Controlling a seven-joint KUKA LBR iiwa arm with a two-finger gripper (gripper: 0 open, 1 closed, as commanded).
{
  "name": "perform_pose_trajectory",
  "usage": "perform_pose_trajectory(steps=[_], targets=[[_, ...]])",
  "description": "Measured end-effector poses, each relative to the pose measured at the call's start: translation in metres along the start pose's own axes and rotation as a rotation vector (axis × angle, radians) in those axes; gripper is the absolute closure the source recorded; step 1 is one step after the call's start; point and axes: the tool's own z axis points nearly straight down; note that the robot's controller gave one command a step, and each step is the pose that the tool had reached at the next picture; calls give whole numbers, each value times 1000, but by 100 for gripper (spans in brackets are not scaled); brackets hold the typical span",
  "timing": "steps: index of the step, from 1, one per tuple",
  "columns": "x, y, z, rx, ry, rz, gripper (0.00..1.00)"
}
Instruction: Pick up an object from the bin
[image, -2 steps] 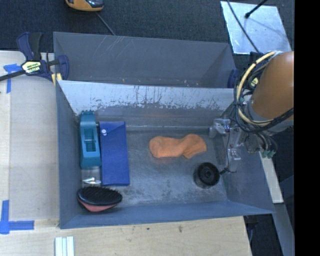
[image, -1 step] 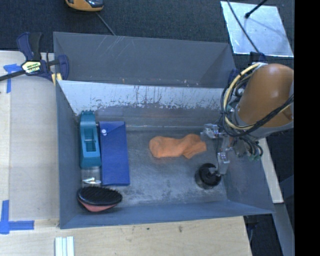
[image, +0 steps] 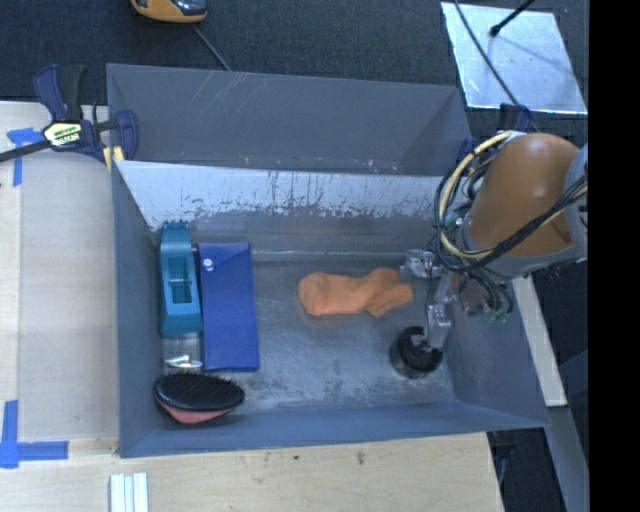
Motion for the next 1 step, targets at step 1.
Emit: perform_pose_trajectory(steps=[1], targets=[[-28, -3, 58, 0, -7, 192, 100]])
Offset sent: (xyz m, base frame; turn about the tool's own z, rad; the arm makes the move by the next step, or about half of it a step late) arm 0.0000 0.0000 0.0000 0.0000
